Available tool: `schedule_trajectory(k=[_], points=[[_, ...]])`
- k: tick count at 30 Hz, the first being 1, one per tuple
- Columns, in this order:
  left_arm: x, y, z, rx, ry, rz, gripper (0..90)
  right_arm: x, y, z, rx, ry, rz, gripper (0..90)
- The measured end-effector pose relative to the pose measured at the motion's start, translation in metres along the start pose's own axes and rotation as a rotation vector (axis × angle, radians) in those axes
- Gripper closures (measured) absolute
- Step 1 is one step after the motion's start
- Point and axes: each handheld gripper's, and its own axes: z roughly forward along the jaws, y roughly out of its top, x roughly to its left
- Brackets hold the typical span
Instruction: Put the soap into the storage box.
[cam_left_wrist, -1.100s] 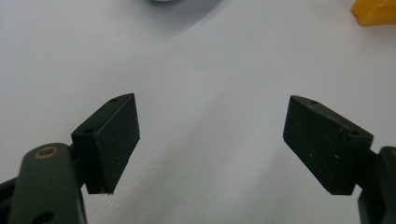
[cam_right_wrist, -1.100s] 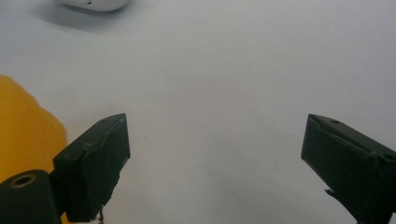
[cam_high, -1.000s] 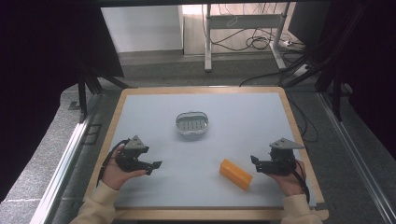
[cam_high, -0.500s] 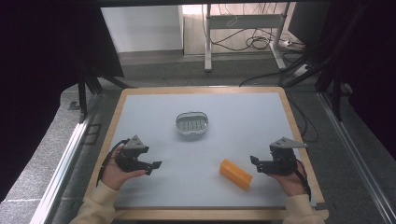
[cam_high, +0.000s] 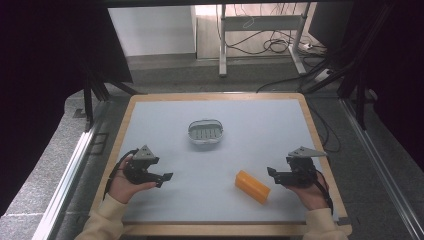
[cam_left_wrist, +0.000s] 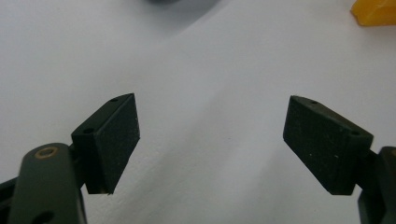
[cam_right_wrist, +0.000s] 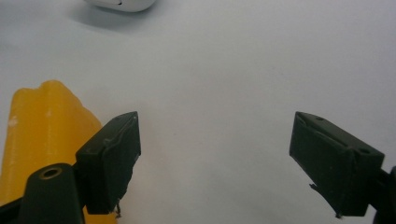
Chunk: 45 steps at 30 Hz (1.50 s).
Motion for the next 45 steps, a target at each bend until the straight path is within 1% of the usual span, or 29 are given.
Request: schedule_trajectory(k=[6, 10, 15, 19, 22, 26, 28, 31, 36, 37, 39, 45], points=[[0.000, 0.000, 0.000, 0.002, -0.001, 0.000, 18.5, 0.000, 0.002, -0.005, 0.003, 0.004, -0.006, 18.8], [0.001, 0.000, 0.000, -0.001, 0.000, 0.003, 18.6, 0.001, 0.003, -0.007, 0.012, 0.004, -0.024, 20.1], [0.000, 0.000, -0.001, -0.001, 0.000, 0.005, 18.6, 0.004, 0.005, -0.007, 0.022, 0.002, -0.034, 21.4], [0.001, 0.000, -0.001, -0.001, 0.001, 0.006, 18.6, 0.005, 0.006, -0.008, 0.022, 0.010, -0.039, 22.3], [0.000, 0.000, -0.001, 0.000, 0.006, 0.005, 19.0, 0.006, 0.008, -0.011, 0.028, 0.011, -0.033, 22.7], [-0.002, 0.001, -0.002, -0.006, 0.005, 0.007, 19.0, 0.014, 0.013, -0.014, 0.038, 0.016, -0.054, 22.7], [-0.002, 0.001, -0.002, -0.006, 0.005, 0.008, 18.9, 0.015, 0.015, -0.014, 0.040, 0.022, -0.057, 22.7], [-0.002, 0.001, -0.003, -0.008, 0.005, 0.008, 18.9, 0.021, 0.020, -0.016, 0.046, 0.036, -0.075, 22.8], [-0.004, 0.001, -0.001, -0.005, -0.001, 0.004, 18.9, 0.026, 0.026, -0.018, 0.049, 0.045, -0.084, 22.6], [-0.004, 0.001, 0.000, -0.004, -0.004, 0.008, 18.8, 0.029, 0.028, -0.019, 0.057, 0.050, -0.092, 22.5], [-0.004, 0.001, 0.001, 0.000, -0.005, 0.014, 18.8, 0.030, 0.030, -0.019, 0.062, 0.055, -0.096, 22.2], [-0.002, 0.001, -0.002, -0.008, -0.004, 0.006, 18.8, 0.039, 0.043, -0.019, 0.088, 0.076, -0.126, 23.1]])
